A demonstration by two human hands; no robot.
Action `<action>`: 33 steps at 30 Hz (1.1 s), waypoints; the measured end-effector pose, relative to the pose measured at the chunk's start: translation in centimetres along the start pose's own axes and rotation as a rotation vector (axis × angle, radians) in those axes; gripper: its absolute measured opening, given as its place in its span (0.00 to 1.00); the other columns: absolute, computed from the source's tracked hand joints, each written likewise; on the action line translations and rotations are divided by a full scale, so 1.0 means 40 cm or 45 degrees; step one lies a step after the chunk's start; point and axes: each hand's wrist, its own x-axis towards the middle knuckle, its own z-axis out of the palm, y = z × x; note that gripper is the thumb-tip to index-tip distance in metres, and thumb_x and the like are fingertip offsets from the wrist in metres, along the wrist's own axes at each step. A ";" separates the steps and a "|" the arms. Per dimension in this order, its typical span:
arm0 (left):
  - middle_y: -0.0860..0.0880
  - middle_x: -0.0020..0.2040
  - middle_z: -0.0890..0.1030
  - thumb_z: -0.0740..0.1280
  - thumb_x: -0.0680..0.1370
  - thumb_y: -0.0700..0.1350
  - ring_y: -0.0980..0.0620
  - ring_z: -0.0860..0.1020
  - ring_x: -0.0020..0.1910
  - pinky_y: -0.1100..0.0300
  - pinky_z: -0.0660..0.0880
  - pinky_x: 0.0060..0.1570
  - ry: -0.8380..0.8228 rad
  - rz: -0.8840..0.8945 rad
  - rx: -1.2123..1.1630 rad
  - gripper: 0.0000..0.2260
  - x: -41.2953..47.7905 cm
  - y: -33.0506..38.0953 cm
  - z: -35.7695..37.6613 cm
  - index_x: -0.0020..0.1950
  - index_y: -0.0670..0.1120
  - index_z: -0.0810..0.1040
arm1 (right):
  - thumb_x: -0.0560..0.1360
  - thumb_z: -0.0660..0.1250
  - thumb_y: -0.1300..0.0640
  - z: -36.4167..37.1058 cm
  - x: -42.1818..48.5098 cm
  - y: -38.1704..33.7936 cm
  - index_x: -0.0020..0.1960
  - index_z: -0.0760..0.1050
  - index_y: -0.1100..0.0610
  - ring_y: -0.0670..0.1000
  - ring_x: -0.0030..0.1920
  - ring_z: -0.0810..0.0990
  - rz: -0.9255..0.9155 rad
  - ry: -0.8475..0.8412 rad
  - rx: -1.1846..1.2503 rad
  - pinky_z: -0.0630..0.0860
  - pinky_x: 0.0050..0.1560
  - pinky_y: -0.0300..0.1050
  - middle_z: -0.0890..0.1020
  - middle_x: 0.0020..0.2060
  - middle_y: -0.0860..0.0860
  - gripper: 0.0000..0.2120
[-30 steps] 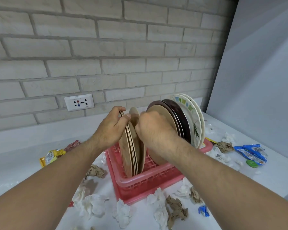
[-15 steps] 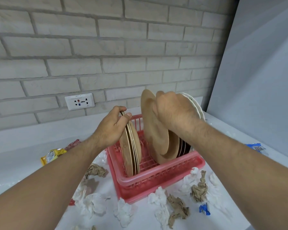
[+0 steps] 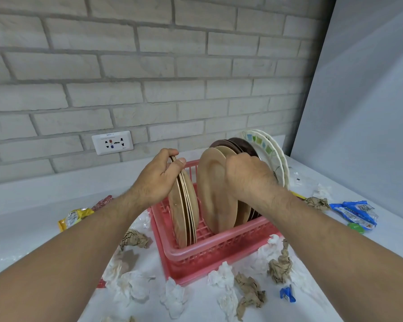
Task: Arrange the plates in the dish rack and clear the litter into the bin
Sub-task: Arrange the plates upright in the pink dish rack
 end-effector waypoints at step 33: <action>0.57 0.66 0.69 0.56 0.80 0.55 0.58 0.67 0.65 0.60 0.62 0.64 -0.011 0.057 0.024 0.21 0.009 -0.022 -0.012 0.72 0.52 0.66 | 0.80 0.59 0.56 0.069 -0.027 -0.108 0.63 0.69 0.59 0.55 0.47 0.79 -0.220 0.029 0.215 0.78 0.44 0.47 0.75 0.45 0.54 0.13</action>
